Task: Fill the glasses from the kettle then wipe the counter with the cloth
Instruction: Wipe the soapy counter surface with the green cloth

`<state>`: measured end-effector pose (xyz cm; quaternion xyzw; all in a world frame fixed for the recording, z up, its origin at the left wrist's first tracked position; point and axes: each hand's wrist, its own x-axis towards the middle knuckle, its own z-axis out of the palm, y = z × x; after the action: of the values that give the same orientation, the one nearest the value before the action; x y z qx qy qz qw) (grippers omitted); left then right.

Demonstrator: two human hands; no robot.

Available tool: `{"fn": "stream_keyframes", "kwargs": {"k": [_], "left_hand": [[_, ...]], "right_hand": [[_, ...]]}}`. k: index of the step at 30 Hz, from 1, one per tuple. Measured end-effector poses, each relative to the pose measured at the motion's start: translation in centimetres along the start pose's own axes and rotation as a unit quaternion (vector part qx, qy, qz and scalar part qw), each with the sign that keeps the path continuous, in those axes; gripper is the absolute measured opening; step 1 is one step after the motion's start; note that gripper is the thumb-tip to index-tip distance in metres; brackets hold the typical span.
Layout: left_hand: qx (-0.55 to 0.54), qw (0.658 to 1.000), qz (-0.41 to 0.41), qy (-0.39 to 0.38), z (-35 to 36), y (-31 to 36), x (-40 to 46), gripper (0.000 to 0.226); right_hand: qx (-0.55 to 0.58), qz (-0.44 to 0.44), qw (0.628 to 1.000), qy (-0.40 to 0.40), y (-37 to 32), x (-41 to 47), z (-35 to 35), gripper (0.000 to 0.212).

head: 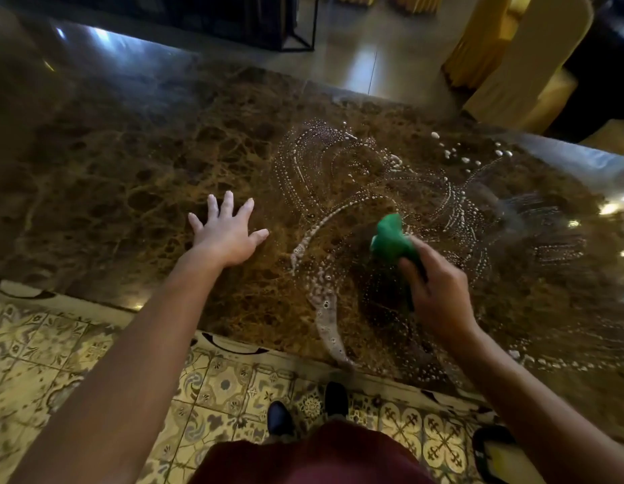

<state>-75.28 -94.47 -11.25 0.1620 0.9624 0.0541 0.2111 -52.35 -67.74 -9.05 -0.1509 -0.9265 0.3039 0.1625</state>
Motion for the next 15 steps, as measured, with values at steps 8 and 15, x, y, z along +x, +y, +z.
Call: {"fn": "stream_keyframes", "kwargs": {"k": [8,15], "left_hand": [[-0.002,1.000,-0.006,-0.010,-0.3,0.2,-0.1,0.075],[-0.004,1.000,-0.023,-0.020,-1.4,1.7,0.7,0.084]], "right_hand": [[-0.149,-0.120,0.974,-0.119,-4.7,-8.8,8.4,0.049],[-0.221,-0.026,0.964,-0.148,-3.0,0.5,9.3,0.057]]}}
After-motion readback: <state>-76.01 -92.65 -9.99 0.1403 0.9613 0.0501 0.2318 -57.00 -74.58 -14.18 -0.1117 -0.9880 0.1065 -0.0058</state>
